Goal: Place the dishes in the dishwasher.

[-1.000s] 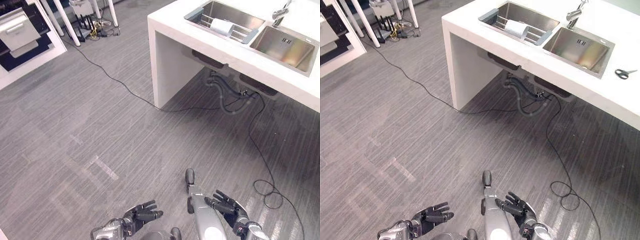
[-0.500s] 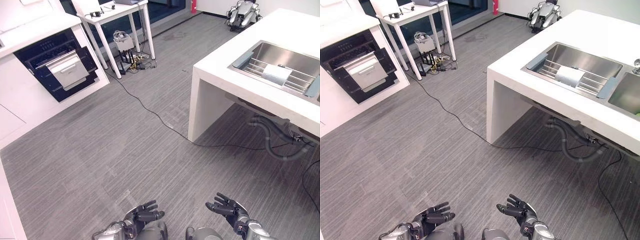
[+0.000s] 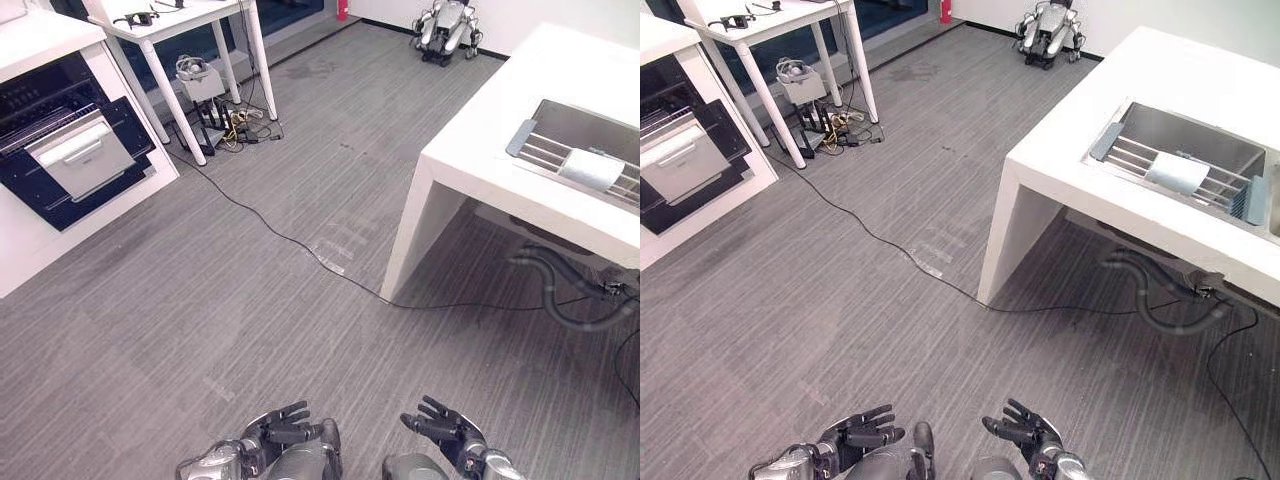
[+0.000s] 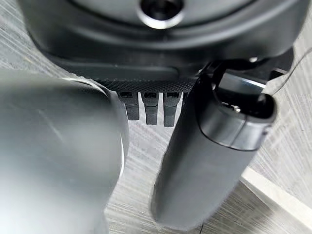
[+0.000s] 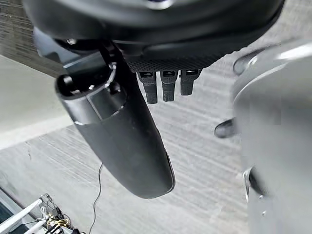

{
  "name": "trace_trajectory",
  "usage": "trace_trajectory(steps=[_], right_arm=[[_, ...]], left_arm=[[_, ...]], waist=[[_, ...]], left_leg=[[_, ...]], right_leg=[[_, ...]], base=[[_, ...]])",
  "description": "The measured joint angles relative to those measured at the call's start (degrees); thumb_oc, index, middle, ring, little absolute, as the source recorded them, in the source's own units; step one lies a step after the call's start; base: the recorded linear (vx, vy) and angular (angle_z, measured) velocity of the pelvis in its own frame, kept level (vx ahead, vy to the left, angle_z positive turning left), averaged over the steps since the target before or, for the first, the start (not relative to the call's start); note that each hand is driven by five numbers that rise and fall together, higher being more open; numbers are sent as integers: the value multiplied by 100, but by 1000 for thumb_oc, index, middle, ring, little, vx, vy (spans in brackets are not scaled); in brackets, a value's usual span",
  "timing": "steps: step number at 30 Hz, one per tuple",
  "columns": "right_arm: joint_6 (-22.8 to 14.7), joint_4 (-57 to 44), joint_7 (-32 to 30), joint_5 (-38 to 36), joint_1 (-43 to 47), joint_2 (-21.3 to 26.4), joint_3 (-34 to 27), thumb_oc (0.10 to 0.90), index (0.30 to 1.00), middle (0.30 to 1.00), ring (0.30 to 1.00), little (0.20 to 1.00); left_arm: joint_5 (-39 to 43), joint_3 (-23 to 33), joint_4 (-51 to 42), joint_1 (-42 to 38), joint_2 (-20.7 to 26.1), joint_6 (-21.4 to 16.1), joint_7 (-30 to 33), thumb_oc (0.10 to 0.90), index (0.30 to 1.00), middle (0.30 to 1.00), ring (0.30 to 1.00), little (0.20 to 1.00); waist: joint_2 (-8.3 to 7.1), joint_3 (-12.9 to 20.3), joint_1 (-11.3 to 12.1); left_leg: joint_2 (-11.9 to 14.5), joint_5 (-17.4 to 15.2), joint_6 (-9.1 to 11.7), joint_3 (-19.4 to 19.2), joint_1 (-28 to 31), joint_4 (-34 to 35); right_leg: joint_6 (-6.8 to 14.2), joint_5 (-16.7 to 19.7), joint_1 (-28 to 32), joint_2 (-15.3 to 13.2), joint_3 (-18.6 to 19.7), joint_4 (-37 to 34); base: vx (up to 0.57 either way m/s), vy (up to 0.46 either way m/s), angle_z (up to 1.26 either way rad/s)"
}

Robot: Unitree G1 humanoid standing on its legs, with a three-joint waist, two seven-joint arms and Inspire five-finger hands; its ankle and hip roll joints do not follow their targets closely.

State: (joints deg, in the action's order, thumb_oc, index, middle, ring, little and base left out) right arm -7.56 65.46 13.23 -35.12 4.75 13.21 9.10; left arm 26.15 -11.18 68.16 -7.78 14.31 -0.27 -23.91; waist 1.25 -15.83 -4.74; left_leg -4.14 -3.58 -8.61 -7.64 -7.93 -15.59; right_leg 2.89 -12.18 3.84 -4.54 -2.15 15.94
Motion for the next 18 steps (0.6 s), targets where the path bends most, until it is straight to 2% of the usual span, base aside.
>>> trace_trajectory(steps=[1,2,3,4,5,6,7,8,9,10,13,14,16,18], right_arm=[[-15,13,0,-11,45,-34,-25,800,900,900,900,900],[-96,0,7,0,69,-74,-62,800,900,900,900,900],[-110,-10,16,13,109,-108,-62,800,900,900,900,900],[-126,-25,63,20,79,-96,-55,800,900,900,900,900],[-139,8,77,23,64,-142,-59,800,900,900,900,900],[-163,2,111,22,-2,-65,-92,800,900,900,900,900],[-202,-10,136,29,-74,39,-98,800,900,900,900,900],[-222,13,110,27,-50,62,-177,800,900,900,900,900],[-224,10,109,29,-37,76,-205,800,900,900,900,900],[-251,8,121,46,-62,74,-219,800,900,900,900,900],[-282,4,124,137,-79,78,-298,800,900,900,900,900],[-241,0,137,147,-63,76,-291,800,900,900,900,900],[-147,-45,230,264,0,54,-150,800,900,900,900,900],[-75,-62,341,368,30,36,26,800,900,900,900,900]], left_arm=[[-3,0,21,-25,5,27,43,800,900,900,900,900],[0,-36,33,3,12,26,106,800,900,900,900,900],[7,-36,63,66,24,19,156,800,900,900,900,900],[4,-90,56,108,20,28,241,800,900,900,900,900],[-4,-78,84,83,65,46,258,800,900,900,900,900],[-3,-68,59,20,78,18,253,800,900,900,900,900],[5,-47,4,-60,11,17,269,800,900,900,900,900],[12,21,79,-98,-9,21,375,800,900,900,900,900],[7,17,137,-52,-9,31,407,800,900,900,900,900],[0,-10,183,-27,12,36,447,800,900,900,900,900],[43,48,206,27,18,13,519,800,900,900,900,900],[50,100,140,77,9,0,571,800,900,900,900,900],[63,276,35,223,4,11,642,800,900,900,900,900],[78,433,-33,349,-7,115,777,800,900,900,900,900]], waist=[[33,-13,1],[56,-47,-3],[58,-65,5],[78,-50,19],[-182,-31,-13],[-191,-49,-41],[-66,-32,-28],[-176,-145,44],[-162,-156,9],[-154,-169,0],[-217,-150,49],[-191,-164,87],[-221,-148,174],[-266,-105,215]], left_leg=[[50,-106,-81,-32,60,-13],[193,-136,-64,-229,158,5],[291,-174,61,-470,240,66],[330,-249,557,-730,371,367],[195,-448,1061,-624,321,-41],[275,-522,445,-212,33,-712],[527,-883,376,119,101,-689],[325,-921,269,62,220,-815],[315,-957,215,56,246,-920],[304,-1023,316,30,306,-946],[314,-1051,384,93,313,-940],[367,-1049,391,107,327,-933],[519,-1050,572,63,451,-844],[680,-1063,820,19,653,-682]], right_leg=[[20,121,-247,28,-76,559],[76,266,-801,-5,-230,1524],[82,305,-1251,-108,-462,2174],[14,341,-1568,-223,-849,1993],[8,443,-1607,-499,-880,1158],[203,525,-1613,-655,-776,622],[402,580,-1622,-678,-696,196],[532,741,-1558,-993,-395,-95],[476,813,-1527,-1100,-325,-190],[523,868,-1551,-1258,-218,-99],[602,996,-1533,-1365,-182,225],[584,987,-1442,-1311,-218,189],[551,854,-1288,-1163,-538,273],[379,843,-972,-936,-813,69]], base=[[150,84,-97],[147,-69,-114],[133,-147,-132],[152,-215,-104],[149,-260,-57],[125,-234,-23],[132,-315,-33],[128,-332,-40],[162,-433,-32],[178,-495,-7],[186,-533,12],[203,-549,8],[183,-462,-22],[191,-482,-26]])
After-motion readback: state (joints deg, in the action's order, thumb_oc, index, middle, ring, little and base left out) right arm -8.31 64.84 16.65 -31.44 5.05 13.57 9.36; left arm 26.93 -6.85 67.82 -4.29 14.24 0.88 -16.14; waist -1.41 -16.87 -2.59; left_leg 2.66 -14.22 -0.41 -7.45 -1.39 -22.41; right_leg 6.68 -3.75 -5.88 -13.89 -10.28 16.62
